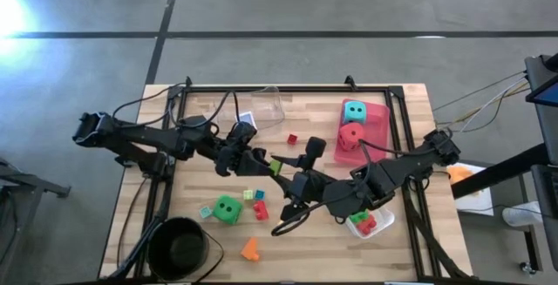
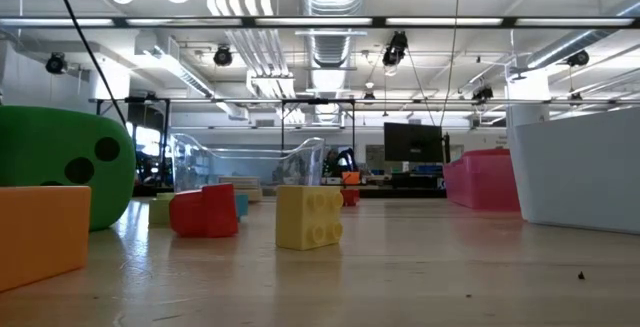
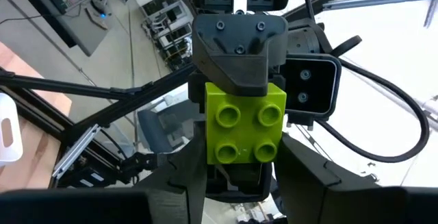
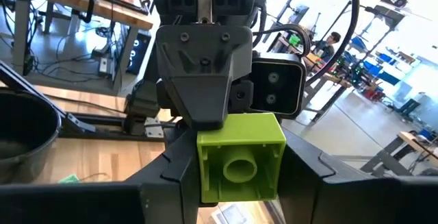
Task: Pick & Place Toys
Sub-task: Put the green game piece into the white bin
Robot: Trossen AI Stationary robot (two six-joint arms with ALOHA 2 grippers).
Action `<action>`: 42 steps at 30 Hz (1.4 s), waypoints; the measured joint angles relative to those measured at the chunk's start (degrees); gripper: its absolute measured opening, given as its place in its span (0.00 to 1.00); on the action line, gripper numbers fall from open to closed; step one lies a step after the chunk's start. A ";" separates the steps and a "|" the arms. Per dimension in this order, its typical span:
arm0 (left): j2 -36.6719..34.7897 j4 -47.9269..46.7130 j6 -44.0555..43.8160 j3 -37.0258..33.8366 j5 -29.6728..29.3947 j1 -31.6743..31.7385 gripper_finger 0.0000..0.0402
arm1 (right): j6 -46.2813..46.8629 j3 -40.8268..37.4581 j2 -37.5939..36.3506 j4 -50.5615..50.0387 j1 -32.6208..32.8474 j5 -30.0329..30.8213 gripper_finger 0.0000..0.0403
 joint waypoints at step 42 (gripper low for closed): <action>-1.25 -58.96 14.51 0.02 -1.46 1.33 0.92 | 51.64 -9.70 -11.67 -38.64 6.32 -40.26 0.32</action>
